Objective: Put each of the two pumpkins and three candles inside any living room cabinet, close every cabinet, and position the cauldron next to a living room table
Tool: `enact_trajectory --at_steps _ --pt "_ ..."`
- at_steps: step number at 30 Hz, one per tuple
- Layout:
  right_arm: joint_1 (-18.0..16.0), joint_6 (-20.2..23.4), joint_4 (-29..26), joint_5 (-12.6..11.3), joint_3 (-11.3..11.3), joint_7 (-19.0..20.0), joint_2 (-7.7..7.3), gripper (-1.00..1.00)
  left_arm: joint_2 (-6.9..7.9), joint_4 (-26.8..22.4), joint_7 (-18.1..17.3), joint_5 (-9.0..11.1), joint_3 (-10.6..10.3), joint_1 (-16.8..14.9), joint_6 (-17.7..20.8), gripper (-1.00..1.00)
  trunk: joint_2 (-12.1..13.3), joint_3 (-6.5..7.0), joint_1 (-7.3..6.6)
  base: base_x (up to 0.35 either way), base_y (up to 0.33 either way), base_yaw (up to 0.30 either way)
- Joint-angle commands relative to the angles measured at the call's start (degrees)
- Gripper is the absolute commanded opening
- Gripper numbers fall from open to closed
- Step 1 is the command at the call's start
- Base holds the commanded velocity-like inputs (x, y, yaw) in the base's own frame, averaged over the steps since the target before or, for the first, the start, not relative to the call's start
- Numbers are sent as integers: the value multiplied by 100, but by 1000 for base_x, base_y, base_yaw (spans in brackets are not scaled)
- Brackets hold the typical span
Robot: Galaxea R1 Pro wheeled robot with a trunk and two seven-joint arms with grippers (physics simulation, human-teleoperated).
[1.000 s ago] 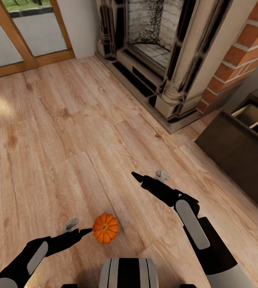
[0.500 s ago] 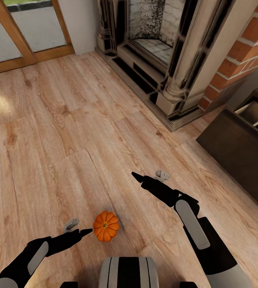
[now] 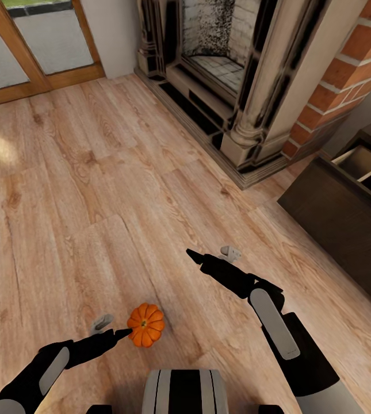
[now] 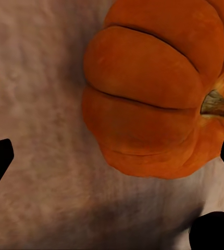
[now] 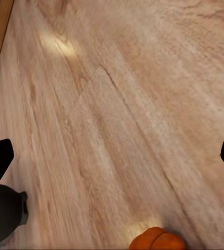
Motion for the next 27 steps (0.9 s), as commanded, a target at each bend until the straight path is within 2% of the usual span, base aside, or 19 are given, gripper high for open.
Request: enact_trajectory --at_steps 1,8,15,27 --pt "-3 11 -1 -33 27 -22 -4 100 9 -6 10 53 -19 0 42 100 -1 -3 -1 0 -177 0" --pt "-3 11 2 -33 49 -22 -4 100 14 -6 10 53 -20 -2 42 100 -1 -3 -1 3 -39 0" --pt "-3 11 4 -33 52 -22 4 100 14 -6 37 60 -20 0 42 100 -1 -3 -1 148 -1 0" --pt "-3 11 2 -33 56 -22 5 100 14 -6 45 61 -14 0 39 100 -3 -25 2 8 0 0"
